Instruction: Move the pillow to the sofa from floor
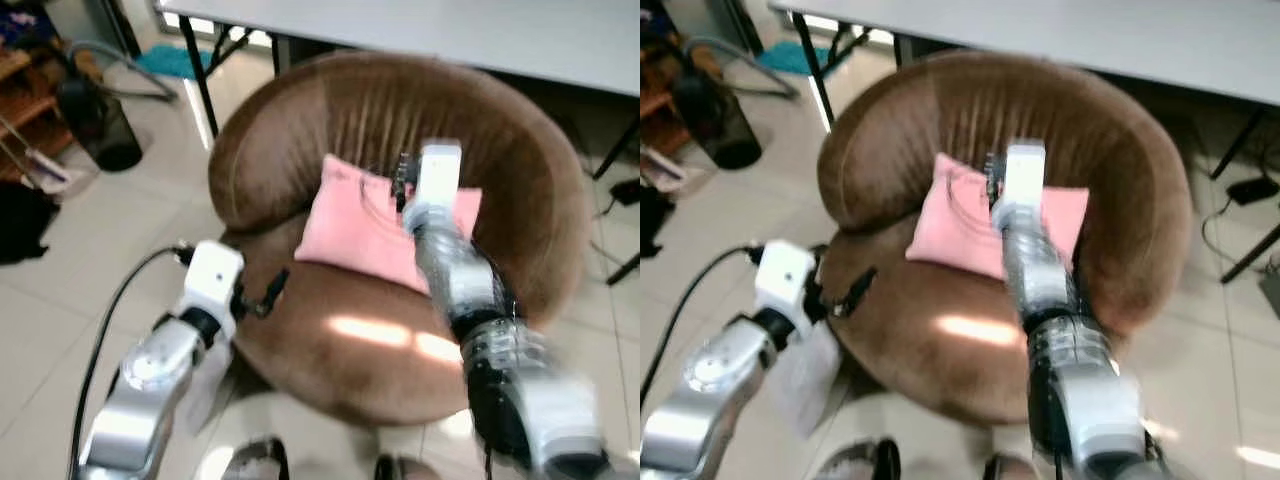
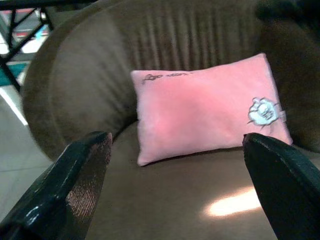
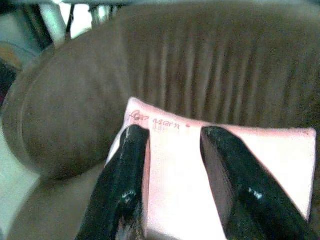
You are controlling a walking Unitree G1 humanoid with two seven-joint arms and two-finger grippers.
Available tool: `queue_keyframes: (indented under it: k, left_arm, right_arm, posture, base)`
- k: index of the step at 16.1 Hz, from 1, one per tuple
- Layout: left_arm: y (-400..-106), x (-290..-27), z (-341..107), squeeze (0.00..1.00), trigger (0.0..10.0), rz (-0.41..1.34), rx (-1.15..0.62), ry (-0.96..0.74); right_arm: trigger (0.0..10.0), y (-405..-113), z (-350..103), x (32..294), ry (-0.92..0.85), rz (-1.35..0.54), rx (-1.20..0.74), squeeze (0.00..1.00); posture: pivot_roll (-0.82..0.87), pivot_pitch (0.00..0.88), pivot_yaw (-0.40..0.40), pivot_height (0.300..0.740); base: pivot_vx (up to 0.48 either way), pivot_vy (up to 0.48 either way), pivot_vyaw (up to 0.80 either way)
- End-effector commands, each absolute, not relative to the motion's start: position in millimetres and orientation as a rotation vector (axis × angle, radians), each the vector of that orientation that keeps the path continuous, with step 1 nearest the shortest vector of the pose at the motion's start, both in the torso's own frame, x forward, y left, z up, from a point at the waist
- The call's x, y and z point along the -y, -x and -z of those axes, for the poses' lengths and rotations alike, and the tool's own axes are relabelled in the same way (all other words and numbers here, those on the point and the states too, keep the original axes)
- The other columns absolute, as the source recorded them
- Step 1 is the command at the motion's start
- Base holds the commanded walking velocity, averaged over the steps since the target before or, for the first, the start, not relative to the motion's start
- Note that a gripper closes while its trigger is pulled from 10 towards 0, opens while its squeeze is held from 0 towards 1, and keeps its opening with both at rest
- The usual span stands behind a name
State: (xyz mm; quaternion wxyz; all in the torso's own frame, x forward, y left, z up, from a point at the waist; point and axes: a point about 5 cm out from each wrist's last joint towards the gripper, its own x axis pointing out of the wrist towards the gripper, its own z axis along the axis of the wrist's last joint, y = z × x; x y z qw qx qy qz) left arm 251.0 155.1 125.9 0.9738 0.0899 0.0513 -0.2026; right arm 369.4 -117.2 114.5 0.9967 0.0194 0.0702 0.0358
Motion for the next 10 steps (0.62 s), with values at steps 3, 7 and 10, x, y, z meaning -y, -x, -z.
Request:
queue_keyframes:
  k: [3,7,10]
  left_arm:
    - [-255.3,-159.3,-120.4,0.0,10.0,0.339,-0.099,-0.254]
    - [-254.3,-160.8,-122.1,0.0,10.0,0.301,-0.072,-0.255]
    - [-261.5,-156.8,-126.6,0.0,10.0,0.301,-0.044,-0.258]
  right_arm:
    - [10.0,-318.8,-111.1,141.9,0.02,-0.019,-0.07,0.0]
    - [10.0,-254.5,-90.4,153.5,0.055,0.011,-0.137,0.0]
    - [10.0,-244.9,-88.5,163.7,0.045,0.092,-0.19,0.0]
  posture:
    - [-0.05,0.077,0.065,0.74]
    - [-0.07,0.039,0.058,0.74]
    - [-0.07,0.035,0.06,0.74]
  base:
    - [0.0,0.0,0.0]
    - [0.0,0.169,0.0]
    - [0.0,0.368,0.0]
